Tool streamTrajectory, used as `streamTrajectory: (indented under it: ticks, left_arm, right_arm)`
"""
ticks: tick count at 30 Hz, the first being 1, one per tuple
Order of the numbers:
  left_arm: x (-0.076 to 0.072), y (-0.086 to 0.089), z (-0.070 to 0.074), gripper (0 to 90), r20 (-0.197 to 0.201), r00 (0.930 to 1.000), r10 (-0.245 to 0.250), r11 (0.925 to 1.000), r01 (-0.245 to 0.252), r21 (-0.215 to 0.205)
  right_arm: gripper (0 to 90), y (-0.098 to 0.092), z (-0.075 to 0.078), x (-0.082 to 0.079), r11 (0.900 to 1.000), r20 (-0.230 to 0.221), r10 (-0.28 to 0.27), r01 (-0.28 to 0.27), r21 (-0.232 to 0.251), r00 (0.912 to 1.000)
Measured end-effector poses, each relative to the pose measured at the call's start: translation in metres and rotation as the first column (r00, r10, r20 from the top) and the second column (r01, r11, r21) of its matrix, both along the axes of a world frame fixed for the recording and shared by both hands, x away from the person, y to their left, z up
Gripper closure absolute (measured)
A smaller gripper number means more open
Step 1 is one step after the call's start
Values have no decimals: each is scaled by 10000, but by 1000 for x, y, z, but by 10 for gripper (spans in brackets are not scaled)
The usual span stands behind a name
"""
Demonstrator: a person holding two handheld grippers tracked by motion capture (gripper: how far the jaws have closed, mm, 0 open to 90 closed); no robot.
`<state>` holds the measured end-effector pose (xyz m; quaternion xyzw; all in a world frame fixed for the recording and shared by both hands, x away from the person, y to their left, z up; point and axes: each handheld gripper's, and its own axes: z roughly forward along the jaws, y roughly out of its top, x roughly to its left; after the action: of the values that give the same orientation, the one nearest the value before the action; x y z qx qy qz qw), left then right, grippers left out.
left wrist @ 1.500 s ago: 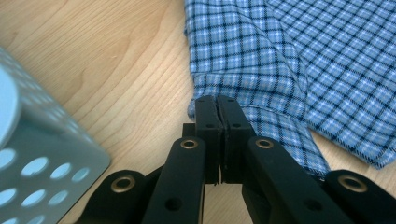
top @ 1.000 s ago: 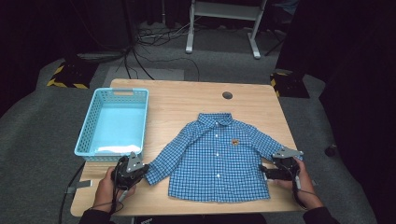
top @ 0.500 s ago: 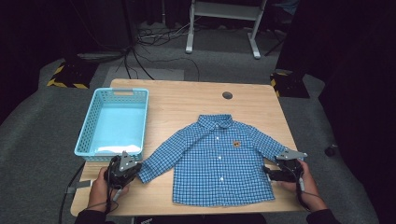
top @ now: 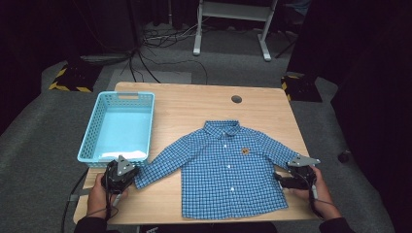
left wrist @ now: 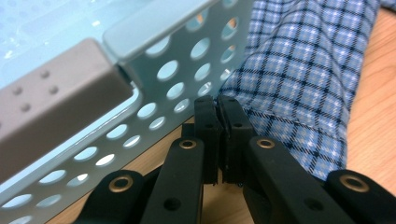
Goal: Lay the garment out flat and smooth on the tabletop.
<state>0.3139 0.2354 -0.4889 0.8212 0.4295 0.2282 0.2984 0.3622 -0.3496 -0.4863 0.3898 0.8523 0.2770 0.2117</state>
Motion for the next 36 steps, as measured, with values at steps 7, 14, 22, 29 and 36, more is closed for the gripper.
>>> streamTrajectory:
  ticks: [7,14,22,29,36]
  left_arm:
    - [-2,8,-4,856,-158,9994,297,9991,-302,-288]
    - [-3,17,-6,781,-196,9979,615,9955,-627,-715]
    - [-13,27,-4,677,-79,9959,897,9908,-900,-1008]
    - [-22,29,4,548,254,9946,1004,9871,-964,-1282]
    - [-29,22,18,466,812,9942,701,9876,-577,-1461]
  right_arm:
    - [281,-1,-1,0,9999,-24,-22,23,107,10000]
    - [282,-3,-2,-2,9997,38,-91,90,233,10000]
    - [265,-2,-1,1,9999,-48,-15,16,156,10000]
    - [265,0,-1,4,9999,-4,91,-91,74,10000]
    - [267,0,-1,3,9999,-8,-13,13,130,10000]
